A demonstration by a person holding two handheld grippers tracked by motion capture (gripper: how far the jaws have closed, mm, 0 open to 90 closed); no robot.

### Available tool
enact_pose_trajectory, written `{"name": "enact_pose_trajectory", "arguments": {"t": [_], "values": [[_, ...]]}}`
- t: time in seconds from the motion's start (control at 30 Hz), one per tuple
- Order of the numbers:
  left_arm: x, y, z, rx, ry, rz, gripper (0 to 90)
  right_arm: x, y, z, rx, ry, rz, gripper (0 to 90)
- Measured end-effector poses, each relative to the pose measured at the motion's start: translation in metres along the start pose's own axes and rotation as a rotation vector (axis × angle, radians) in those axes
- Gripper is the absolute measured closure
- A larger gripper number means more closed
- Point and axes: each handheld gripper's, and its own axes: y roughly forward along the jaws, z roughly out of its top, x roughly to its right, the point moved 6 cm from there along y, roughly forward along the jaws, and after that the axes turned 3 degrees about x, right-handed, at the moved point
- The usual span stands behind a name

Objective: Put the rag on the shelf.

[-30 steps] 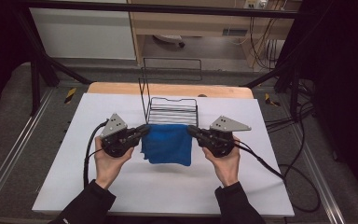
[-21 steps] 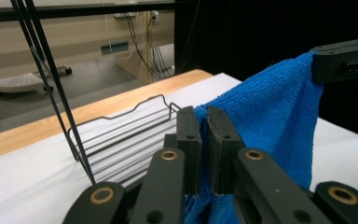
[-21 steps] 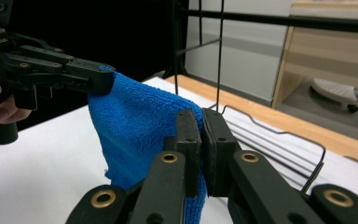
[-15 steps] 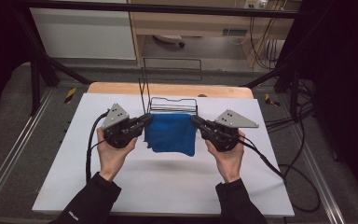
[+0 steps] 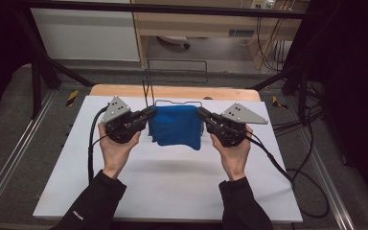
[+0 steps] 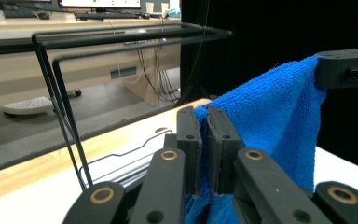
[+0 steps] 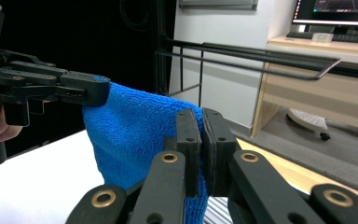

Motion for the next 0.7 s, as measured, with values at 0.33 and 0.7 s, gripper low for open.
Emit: {"name": "enact_pose_trajectory", "arguments": {"t": [0.33, 0.7], "values": [[-0.001, 0.001, 0.019, 0.044, 0.0, 0.005, 84.7, 0.004, 0.002, 0.017, 0.037, -0.016, -0.02, 86.7], [-0.003, 0.002, 0.041, 0.093, 0.007, 0.008, 84.8, 0.008, 0.003, 0.036, 0.078, -0.028, -0.034, 86.7]]}}
